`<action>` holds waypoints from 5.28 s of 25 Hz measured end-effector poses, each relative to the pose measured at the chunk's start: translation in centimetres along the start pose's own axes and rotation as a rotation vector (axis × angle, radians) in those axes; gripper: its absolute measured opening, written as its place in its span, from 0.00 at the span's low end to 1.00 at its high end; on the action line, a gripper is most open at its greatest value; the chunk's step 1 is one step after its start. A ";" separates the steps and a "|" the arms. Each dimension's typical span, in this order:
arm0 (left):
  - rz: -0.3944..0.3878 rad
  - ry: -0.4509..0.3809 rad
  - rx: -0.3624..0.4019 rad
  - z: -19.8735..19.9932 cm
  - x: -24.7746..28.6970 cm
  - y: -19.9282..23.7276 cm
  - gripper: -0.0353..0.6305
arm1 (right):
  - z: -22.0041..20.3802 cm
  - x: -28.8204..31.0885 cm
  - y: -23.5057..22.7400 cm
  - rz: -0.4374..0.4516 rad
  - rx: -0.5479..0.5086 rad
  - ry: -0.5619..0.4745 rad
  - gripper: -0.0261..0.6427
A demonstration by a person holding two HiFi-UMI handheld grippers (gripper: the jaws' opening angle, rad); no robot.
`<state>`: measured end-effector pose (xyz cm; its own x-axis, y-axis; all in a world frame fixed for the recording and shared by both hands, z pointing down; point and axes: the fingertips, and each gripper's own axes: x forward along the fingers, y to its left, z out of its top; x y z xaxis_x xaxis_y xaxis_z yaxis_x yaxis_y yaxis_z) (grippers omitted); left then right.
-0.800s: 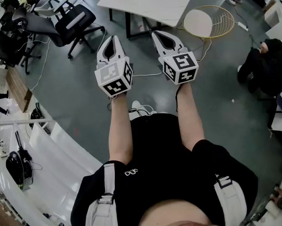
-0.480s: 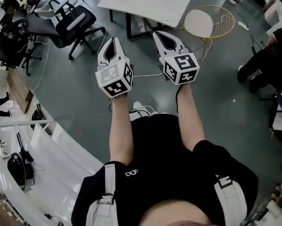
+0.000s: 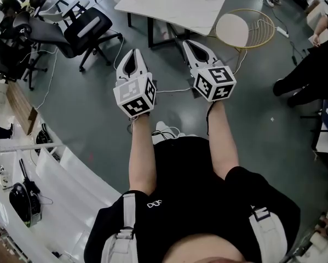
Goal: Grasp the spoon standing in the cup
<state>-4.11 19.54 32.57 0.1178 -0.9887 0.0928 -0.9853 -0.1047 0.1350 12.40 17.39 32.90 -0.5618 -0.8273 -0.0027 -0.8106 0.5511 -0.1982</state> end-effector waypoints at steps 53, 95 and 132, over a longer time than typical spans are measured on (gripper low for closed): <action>0.024 -0.015 -0.107 2.5 27.5 17.9 0.08 | -1.3 29.0 -10.2 -0.165 0.006 0.049 0.05; 0.123 0.136 -0.066 -1.5 54.1 18.8 0.08 | -0.5 48.2 -26.7 -0.064 0.029 0.073 0.05; -0.061 0.438 -0.018 -13.0 69.9 24.6 0.29 | -11.0 62.9 -33.4 -0.178 0.016 0.353 0.05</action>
<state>-18.49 -50.75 55.24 0.2204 -0.8416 0.4931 -0.9732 -0.1556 0.1694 2.26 -51.87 50.15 -0.4376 -0.8198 0.3693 -0.8991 0.3985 -0.1808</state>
